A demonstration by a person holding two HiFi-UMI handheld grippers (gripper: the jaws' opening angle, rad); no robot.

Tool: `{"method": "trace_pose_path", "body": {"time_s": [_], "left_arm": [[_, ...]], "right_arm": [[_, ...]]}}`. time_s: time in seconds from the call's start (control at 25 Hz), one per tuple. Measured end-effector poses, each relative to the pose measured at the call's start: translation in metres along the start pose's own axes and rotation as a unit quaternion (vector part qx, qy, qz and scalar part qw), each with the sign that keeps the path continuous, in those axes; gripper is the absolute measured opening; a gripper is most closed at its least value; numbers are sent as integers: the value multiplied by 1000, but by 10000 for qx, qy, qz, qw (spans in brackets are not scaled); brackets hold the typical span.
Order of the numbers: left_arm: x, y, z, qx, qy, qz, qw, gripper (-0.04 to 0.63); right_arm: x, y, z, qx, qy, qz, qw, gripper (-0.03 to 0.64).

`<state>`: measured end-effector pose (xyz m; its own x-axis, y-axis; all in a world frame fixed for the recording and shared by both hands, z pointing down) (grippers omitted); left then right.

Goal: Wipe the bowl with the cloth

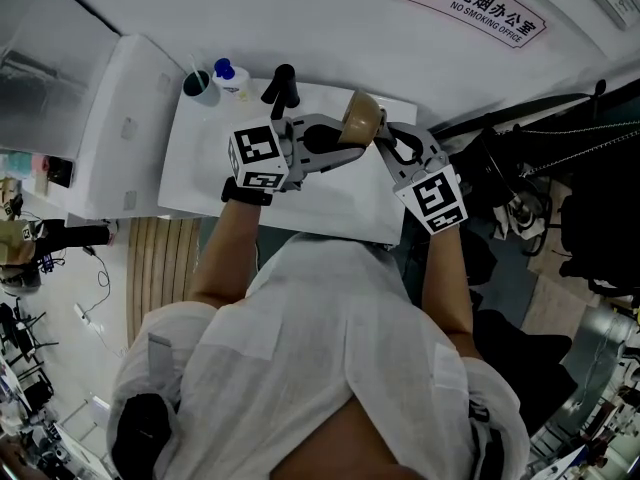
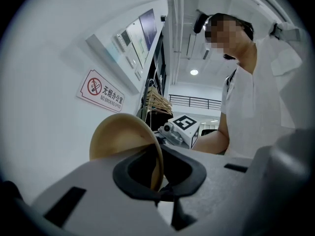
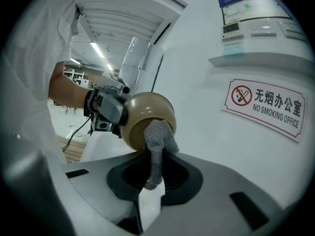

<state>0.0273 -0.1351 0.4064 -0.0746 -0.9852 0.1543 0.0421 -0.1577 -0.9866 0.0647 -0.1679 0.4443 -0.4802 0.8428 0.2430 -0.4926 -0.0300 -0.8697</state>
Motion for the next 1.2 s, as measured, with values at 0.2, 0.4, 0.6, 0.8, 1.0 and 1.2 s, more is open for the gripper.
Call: {"method": "trace_pose_path", "body": {"time_s": [0.2,0.4,0.6,0.8,1.0,1.2], "left_arm": [[9,7,-7,-151,283,60,9995,28],[24,-4,-5,-48,677,122,9976,26],[33,-14,-3,79,1130,350,9929,26],[43,-21,-12,42,1697,436,9845,26],[57,-15,-36,-146,2561,637,9644,26],[71,-6,-61,-238,3075,652,9490,26]], "right_arm": [[18,9,3,-103,360,17,9993,58],[9,27,-7,-830,219,452,9953,58],[-10,32,-24,-1603,-255,1084,9808,58],[-25,8,-37,-1895,-795,1691,9639,58],[-33,-9,-51,-1893,-1258,1861,9559,58],[-45,-9,-66,-1941,-1508,1782,9528,58]]}}
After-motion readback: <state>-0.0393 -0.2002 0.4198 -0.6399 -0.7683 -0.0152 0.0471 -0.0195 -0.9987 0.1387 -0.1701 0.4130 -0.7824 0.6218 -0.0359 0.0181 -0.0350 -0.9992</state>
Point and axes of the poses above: the fingertips, and each gripper's own axes: z forward along the fingers, x to its left, y out of its top, the point moved 1 cm from there along -z, backward along the fingers, and after that the axes turned 8 degrees about y, right-handed, at the moved point
